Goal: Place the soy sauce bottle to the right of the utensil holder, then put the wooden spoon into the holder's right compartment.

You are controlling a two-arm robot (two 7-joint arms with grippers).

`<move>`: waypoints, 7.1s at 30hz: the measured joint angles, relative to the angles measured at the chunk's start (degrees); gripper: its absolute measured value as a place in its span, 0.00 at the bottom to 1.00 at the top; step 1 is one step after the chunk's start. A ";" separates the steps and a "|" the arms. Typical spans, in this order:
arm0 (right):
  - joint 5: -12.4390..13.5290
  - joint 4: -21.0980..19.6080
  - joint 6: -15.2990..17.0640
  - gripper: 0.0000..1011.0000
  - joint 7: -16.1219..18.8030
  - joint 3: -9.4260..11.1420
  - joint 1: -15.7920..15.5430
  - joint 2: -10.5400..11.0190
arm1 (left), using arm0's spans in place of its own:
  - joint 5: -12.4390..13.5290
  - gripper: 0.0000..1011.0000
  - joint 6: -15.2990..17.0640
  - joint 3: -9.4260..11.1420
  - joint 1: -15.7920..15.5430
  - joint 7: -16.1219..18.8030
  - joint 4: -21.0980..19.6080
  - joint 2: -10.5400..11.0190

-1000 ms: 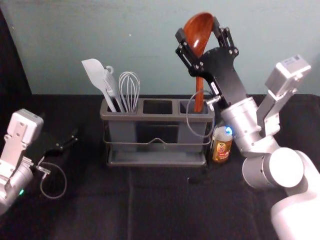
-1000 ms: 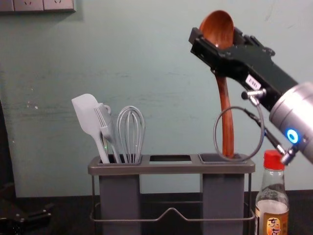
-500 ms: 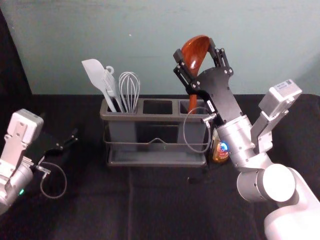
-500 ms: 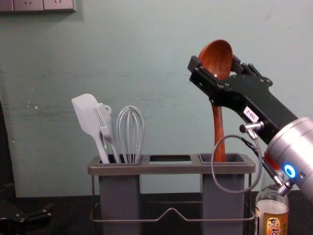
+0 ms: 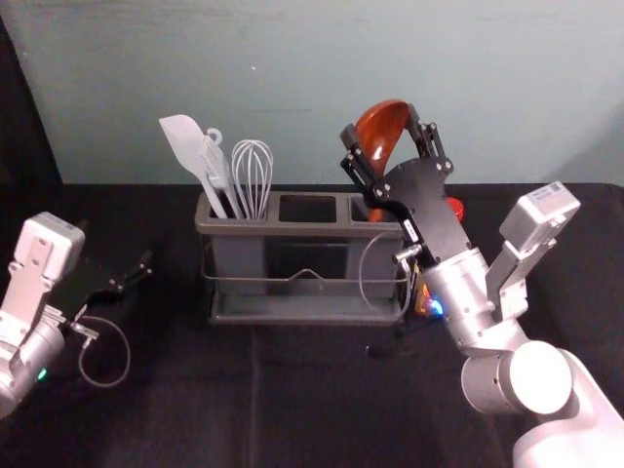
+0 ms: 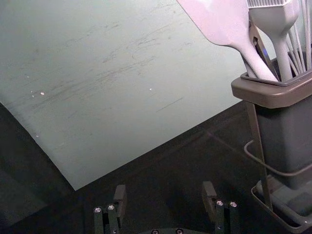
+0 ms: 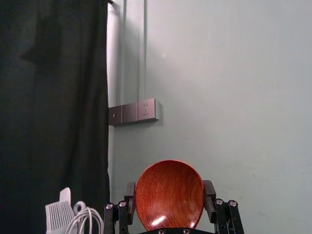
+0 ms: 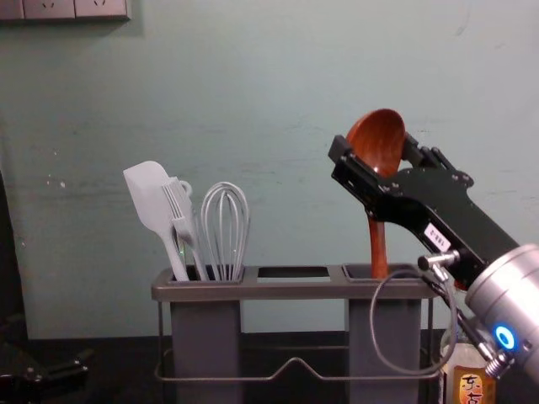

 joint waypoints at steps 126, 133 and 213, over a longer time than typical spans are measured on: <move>-9.61 -7.25 28.97 0.99 -3.45 5.86 -5.21 19.04 | 0.00 1.00 0.00 0.00 0.00 0.00 0.00 0.00; -9.58 -7.71 29.38 0.99 -3.52 5.45 -5.79 19.47 | 0.00 1.00 0.00 0.00 0.00 0.00 0.00 0.00; -9.91 -14.28 27.79 0.99 -6.93 7.34 -13.34 19.49 | 0.00 1.00 0.00 0.00 0.00 0.00 0.00 0.00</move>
